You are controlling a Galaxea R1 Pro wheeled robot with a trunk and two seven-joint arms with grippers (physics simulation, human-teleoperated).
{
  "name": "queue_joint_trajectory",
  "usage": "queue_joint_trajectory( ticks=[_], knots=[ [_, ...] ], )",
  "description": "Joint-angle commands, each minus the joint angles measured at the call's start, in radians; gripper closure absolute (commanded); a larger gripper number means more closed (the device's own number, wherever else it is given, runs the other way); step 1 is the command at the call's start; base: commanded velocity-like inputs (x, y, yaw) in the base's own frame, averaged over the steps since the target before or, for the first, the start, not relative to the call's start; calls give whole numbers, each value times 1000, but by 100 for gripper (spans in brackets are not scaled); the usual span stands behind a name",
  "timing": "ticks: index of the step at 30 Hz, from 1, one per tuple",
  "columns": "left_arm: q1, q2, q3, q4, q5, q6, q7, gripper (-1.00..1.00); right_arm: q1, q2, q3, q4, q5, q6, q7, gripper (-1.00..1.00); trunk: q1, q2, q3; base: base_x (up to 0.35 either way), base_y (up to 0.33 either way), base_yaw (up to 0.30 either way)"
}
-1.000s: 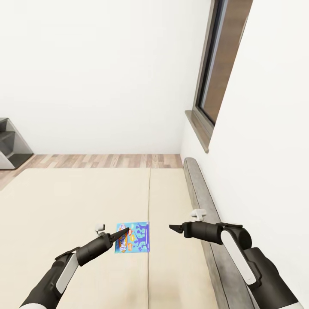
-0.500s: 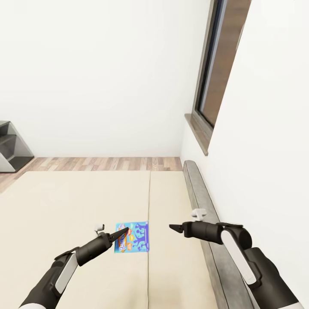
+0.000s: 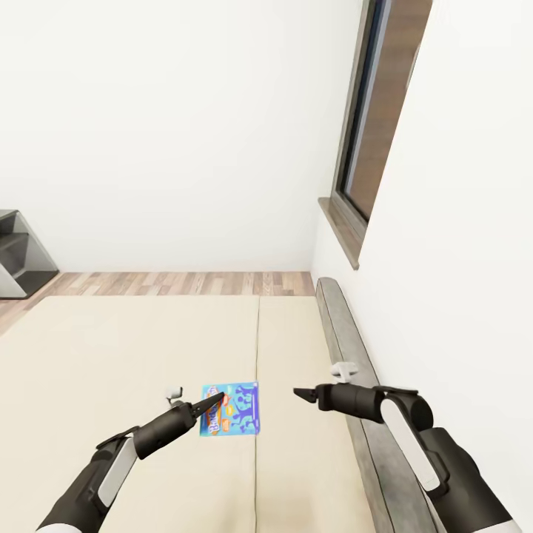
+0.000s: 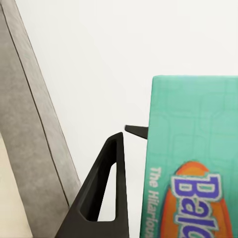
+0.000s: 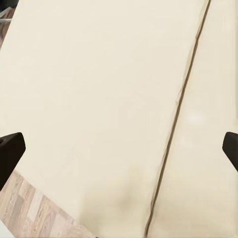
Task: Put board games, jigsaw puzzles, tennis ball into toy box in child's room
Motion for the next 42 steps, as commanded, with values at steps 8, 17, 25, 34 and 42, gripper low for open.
queue_joint_trajectory(
  ticks=[8, 17, 25, 34, 42],
  knots=[
    [-14, 28, 8, -19, -4, 11, -5, 100, -28, -28, -28, -22, 12, 15, 9, -100, 1, -2, -2, 0, 0, 0],
    [-14, 60, 8, -19, -4, 11, -5, 100, -47, -28, -28, -31, 12, 15, 9, -100, 1, -2, -2, 0, 0, 0],
    [-14, 60, 8, -19, -4, 11, -5, 100, -47, -28, -28, -31, 12, 15, 9, -100, 1, -2, -2, 0, 0, 0],
    [-14, 60, 8, -19, -4, 11, -5, 100, -47, -28, -28, -31, 12, 15, 9, -100, 1, -2, -2, 0, 0, 0],
    [10, 61, 11, -19, 3, 34, 0, 100, -29, -48, -23, -40, 12, 19, 9, -100, 1, -2, -2, 0, 0, 0]
  ],
)
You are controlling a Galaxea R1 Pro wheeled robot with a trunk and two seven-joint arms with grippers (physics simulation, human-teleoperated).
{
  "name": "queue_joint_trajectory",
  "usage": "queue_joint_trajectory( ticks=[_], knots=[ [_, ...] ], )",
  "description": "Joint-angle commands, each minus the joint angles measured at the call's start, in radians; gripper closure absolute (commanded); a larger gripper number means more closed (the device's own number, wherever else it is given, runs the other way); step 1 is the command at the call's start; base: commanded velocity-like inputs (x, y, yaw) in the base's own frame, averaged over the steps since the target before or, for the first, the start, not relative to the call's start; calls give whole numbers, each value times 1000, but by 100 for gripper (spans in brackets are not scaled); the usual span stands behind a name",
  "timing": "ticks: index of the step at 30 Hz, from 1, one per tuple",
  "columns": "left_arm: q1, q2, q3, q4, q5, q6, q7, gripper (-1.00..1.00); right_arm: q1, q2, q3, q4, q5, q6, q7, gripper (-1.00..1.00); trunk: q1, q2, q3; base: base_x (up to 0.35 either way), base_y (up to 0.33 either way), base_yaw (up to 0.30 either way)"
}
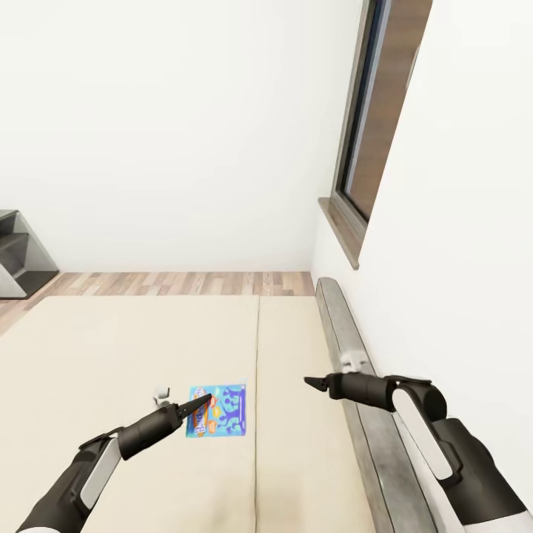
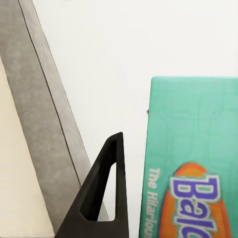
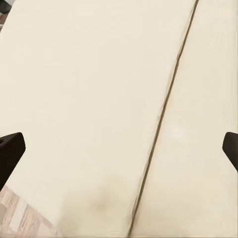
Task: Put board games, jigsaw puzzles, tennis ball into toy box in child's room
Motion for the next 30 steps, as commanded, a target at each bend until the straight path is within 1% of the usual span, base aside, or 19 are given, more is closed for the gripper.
queue_joint_trajectory(
  ticks=[1, 3, 10, 13, 19, 25, 30],
  knots=[
    [4, 1, 3, 0, 5, 16, -1, 100, 1, -6, 1, -2, 5, 4, 6, -100, 1, -2, -2, 0, 0, 0],
    [11, 4, 11, -1, 5, 27, 3, 100, 7, -18, 6, -4, 3, 6, 6, -100, 1, -2, -2, 0, 0, 0],
    [16, 6, 15, -1, 6, 73, 4, 100, 10, -22, 13, -6, 3, 6, 6, -100, 1, -2, -2, 0, 0, 0],
    [17, 6, 19, -1, 7, 74, 3, 100, 11, -23, 14, -7, 3, 6, 6, -100, 1, -2, -2, 0, 0, 0],
    [21, 2, 43, -1, 9, 74, 2, 100, 11, -23, 7, -7, 4, 6, 6, -100, 1, -2, -2, 0, 0, 53],
    [21, 2, 48, -1, 9, 74, 1, 100, 12, -22, 5, -8, 4, 6, 6, -100, 1, -2, -2, 0, 0, 152],
    [22, 1, 50, -1, 8, 74, 1, 100, 12, -23, 4, -8, 4, 6, 6, -100, 1, -2, -2, 0, 0, 75]
  ],
)
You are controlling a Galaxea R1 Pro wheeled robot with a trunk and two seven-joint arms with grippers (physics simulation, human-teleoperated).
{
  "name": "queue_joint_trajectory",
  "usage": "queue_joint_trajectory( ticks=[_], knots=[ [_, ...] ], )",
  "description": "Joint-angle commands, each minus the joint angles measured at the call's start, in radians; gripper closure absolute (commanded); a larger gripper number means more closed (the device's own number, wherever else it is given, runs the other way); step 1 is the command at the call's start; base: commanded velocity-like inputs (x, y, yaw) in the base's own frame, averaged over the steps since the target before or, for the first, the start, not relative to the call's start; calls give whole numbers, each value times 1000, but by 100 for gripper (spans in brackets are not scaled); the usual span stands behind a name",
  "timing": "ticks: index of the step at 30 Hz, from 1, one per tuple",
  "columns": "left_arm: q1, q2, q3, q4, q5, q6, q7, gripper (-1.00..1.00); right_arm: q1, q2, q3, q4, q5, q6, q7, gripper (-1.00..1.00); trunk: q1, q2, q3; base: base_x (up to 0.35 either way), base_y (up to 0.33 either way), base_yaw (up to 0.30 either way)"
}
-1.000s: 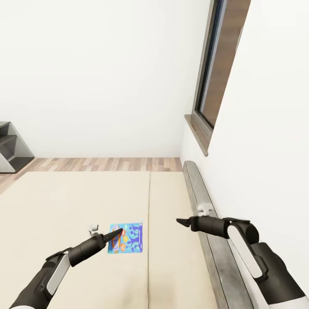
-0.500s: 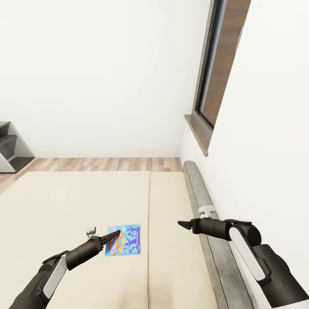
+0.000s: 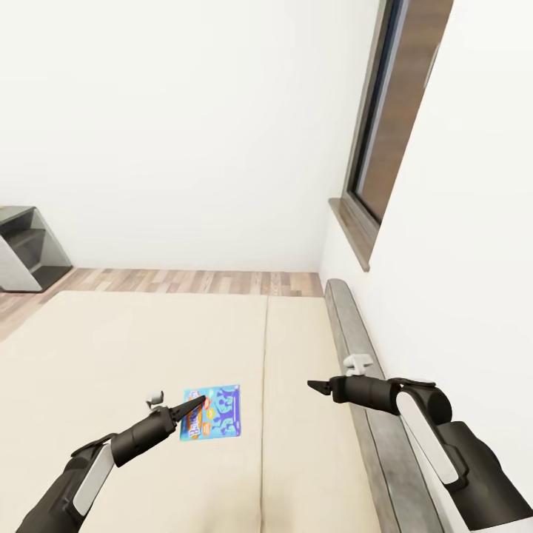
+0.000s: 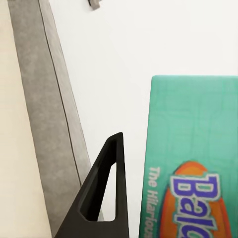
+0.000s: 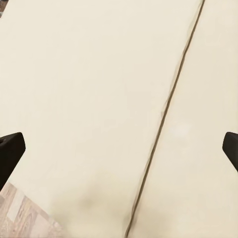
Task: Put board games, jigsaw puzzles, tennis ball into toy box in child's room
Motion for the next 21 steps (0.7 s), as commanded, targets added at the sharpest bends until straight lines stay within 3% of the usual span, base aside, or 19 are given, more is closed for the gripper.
queue_joint_trajectory(
  ticks=[1, 9, 21],
  knots=[
    [-1, 0, 0, 0, 4, 10, -2, 100, -1, -1, 0, -1, 6, 3, 6, -100, 1, -2, -2, 0, 0, 41],
    [0, 1, 1, 0, 5, 10, -3, 100, -1, -1, -1, -1, 6, 3, 6, -100, 1, -2, -2, 0, 16, 20],
    [1, 1, 3, 0, 6, 8, -4, 100, -1, -3, -3, -1, 6, 3, 6, -100, 1, -2, -2, 0, 115, 4]
  ],
)
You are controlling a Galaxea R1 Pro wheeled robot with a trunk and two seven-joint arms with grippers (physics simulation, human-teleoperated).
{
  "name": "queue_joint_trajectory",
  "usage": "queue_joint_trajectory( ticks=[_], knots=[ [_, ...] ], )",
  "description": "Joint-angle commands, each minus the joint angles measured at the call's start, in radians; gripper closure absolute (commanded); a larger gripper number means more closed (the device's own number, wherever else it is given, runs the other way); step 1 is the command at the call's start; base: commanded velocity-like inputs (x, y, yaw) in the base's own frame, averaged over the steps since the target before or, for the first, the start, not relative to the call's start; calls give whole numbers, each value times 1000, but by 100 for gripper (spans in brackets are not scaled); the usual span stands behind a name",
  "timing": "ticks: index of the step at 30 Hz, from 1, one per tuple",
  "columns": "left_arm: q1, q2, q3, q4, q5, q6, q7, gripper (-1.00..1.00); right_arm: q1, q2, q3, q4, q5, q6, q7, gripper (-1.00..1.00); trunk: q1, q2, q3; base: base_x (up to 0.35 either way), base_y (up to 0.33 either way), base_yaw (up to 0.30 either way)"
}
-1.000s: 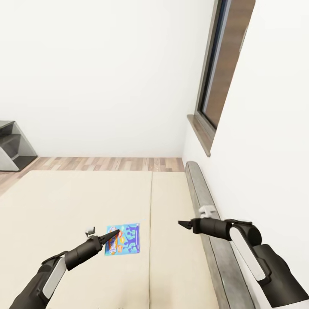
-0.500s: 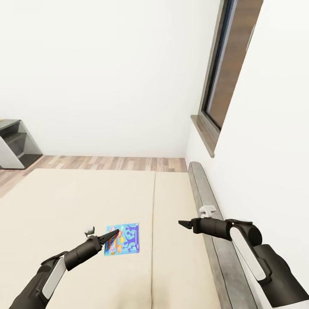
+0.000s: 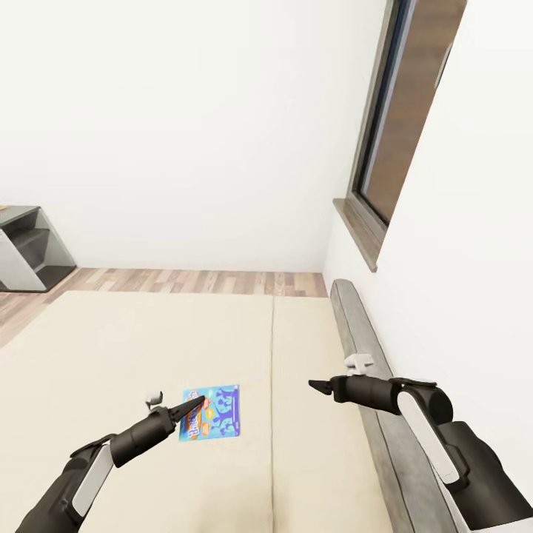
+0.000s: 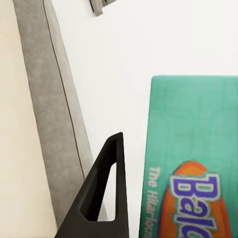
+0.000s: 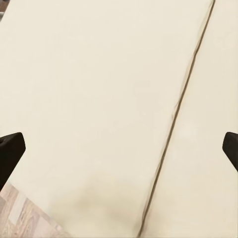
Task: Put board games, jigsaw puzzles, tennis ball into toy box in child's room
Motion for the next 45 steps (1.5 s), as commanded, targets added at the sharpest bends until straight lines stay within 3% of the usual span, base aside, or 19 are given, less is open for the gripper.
queue_joint_trajectory(
  ticks=[1, 28, 45],
  knots=[
    [-1, 0, 0, 0, 4, 9, -1, 100, -1, -1, 0, -1, 6, 3, 6, -100, 1, -2, -2, 0, 38, 1],
    [0, 0, -1, 0, 3, 9, -1, 100, 0, -15, -4, -4, 1, 1, 7, -100, 1, -2, -2, 0, 6, 0],
    [0, 0, -1, 0, 3, 8, -5, 100, 1, -16, -4, -13, 0, 2, 7, -100, 1, -2, -2, 0, 209, 0]
  ],
)
